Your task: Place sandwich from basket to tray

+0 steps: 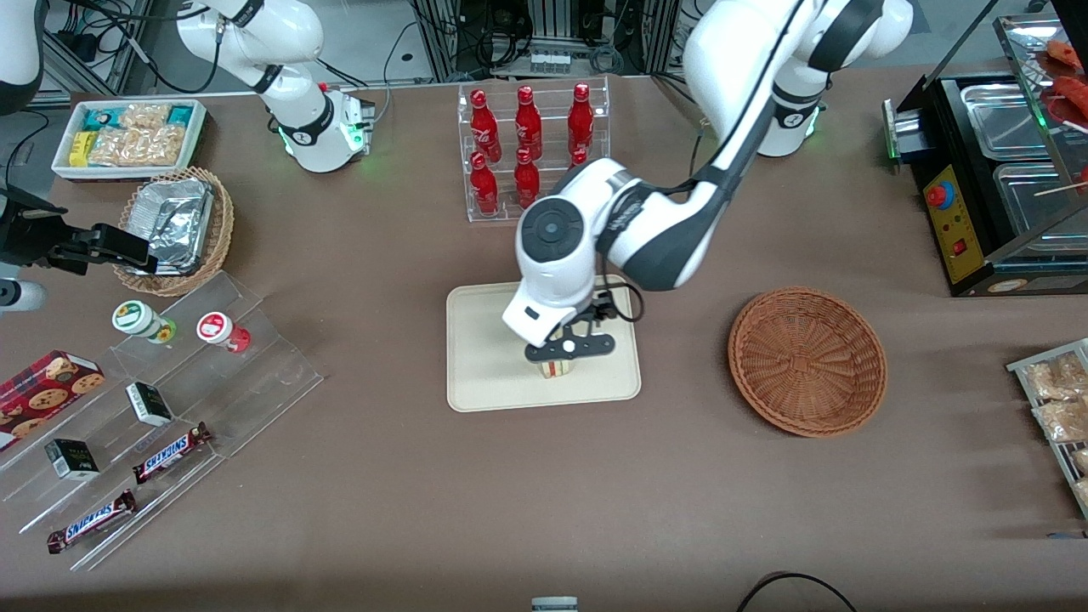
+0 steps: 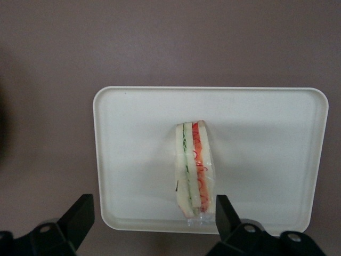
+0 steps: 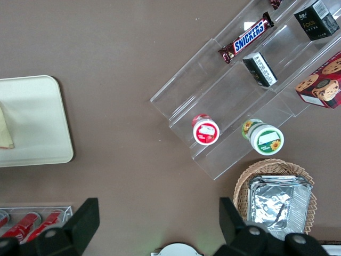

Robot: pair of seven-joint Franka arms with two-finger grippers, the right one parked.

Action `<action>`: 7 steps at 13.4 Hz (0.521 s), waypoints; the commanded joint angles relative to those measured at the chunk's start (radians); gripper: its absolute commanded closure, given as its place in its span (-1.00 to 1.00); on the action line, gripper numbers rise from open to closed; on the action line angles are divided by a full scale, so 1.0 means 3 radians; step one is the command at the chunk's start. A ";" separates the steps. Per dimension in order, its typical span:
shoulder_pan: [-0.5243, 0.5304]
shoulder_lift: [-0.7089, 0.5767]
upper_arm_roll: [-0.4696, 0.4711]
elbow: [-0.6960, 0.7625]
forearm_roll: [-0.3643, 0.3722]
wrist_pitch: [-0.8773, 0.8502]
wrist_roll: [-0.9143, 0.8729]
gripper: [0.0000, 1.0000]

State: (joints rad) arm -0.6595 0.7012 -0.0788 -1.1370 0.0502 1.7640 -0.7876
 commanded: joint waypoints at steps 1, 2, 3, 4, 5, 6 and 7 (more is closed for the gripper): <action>0.0238 -0.0296 -0.0003 -0.0284 -0.0050 -0.0143 0.0328 -1.00; 0.0361 -0.0449 -0.0008 -0.0427 -0.0050 -0.0148 0.0522 -1.00; 0.0484 -0.0567 -0.0008 -0.0565 -0.0060 -0.0138 0.0736 -1.00; 0.0581 -0.0654 -0.0008 -0.0673 -0.0060 -0.0103 0.0825 -1.00; 0.0674 -0.0721 -0.0008 -0.0735 -0.0060 -0.0107 0.0871 -1.00; 0.0796 -0.0797 -0.0013 -0.0821 -0.0060 -0.0107 0.0988 -1.00; 0.0903 -0.0910 -0.0013 -0.0939 -0.0070 -0.0107 0.1192 -1.00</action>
State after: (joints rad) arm -0.4368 0.5210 -0.0726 -1.3074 0.0424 1.7240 -0.5039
